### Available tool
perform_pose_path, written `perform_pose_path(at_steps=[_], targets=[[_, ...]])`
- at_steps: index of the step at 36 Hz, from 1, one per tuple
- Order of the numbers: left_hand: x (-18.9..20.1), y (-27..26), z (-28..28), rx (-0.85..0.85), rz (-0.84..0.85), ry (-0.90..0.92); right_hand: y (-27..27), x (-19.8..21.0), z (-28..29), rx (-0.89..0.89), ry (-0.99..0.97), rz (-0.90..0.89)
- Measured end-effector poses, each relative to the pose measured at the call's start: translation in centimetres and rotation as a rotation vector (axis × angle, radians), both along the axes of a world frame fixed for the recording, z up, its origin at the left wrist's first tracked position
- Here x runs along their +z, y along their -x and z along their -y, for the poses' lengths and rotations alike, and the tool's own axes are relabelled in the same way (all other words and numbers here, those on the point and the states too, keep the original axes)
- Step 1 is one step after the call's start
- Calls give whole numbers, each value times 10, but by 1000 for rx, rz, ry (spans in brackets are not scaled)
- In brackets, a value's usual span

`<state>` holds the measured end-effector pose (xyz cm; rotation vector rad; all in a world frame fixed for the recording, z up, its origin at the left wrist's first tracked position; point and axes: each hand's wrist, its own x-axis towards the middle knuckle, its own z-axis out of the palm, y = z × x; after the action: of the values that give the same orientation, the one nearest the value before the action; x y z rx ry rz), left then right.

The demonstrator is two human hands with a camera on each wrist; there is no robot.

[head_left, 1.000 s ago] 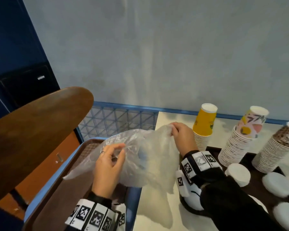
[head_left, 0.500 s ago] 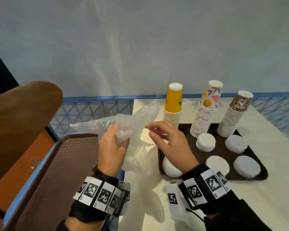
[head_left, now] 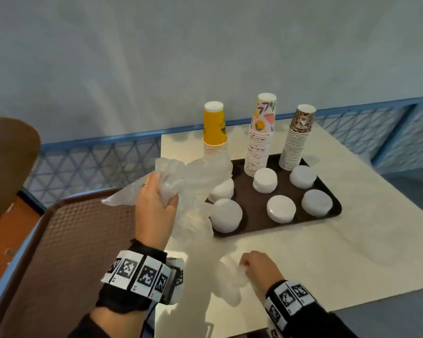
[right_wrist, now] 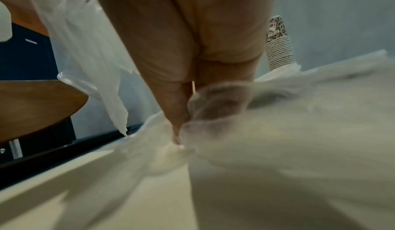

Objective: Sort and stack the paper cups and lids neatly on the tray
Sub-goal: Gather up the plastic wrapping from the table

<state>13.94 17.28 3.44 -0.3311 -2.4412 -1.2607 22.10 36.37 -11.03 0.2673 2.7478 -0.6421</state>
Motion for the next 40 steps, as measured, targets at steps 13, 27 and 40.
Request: perform_pose_path(at_steps=[13,27,40], targets=[[19,-16,-26,-109,-41,-49,17,136,-37,-250,439,-689],[21,-45,-93,-643,-42,-19,-5,176,-27,-72,832,-750],[28,-47,-187,-534,-38,-43,-32,188,-147,-18,864,-778]])
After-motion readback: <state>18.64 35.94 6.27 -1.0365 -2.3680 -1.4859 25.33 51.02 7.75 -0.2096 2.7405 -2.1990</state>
